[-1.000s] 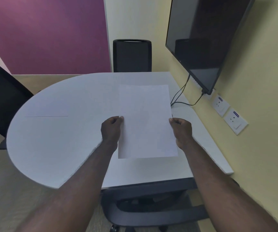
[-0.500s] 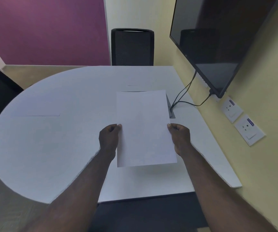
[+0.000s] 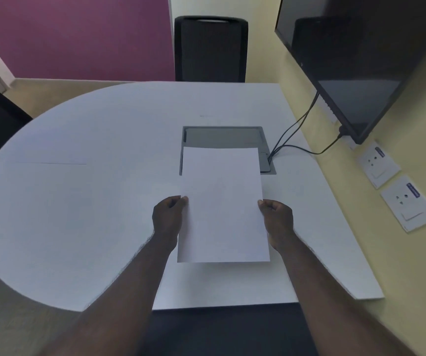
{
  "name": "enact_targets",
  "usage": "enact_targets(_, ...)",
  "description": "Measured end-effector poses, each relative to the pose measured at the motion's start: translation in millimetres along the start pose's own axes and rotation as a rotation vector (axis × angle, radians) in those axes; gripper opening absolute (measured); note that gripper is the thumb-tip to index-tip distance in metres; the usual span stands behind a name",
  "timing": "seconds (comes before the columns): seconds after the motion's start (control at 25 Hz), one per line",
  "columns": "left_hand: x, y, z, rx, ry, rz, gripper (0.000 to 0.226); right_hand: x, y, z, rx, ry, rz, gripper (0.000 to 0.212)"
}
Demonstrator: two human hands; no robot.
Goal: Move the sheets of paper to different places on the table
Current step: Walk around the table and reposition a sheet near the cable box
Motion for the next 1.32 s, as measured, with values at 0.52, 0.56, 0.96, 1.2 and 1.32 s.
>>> enact_targets(0.52, 25.3, -65.2, 22.3, 0.165, -0.007, -0.071, 0.017, 39.2, 71.8, 6.1, -0.095, -0.021, 0.170, 0.025)
enact_targets(0.56, 29.0, -69.2, 23.9, 0.181, -0.006, -0.074, 0.016, 41.4, 77.2, 7.3, -0.113, -0.017, 0.176, 0.024)
enact_targets(0.96, 59.6, -111.5, 30.7, 0.387, 0.009, -0.128, 0.016, 63.5, 113.7, 20.5, -0.288, 0.006, 0.185, 0.014)
enact_targets(1.2, 67.6, -125.0, 32.6, 0.514, 0.054, -0.115, 0.014, 67.5, 124.6, 27.3, -0.371, 0.094, 0.201, 0.012)
enact_targets(1.32, 68.5, -126.2, 33.9, 0.543, 0.086, -0.113, 0.015, 65.5, 125.6, 28.9, -0.457, 0.164, 0.169, 0.014)
Point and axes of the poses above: each hand's wrist, its own x-axis towards the middle knuckle, its own z-axis out of the palm, y = z × x, the point moved 6 cm from there along x, towards the middle knuckle, and after that the axes turned 3 degrees about y, right-handed, at the moved point
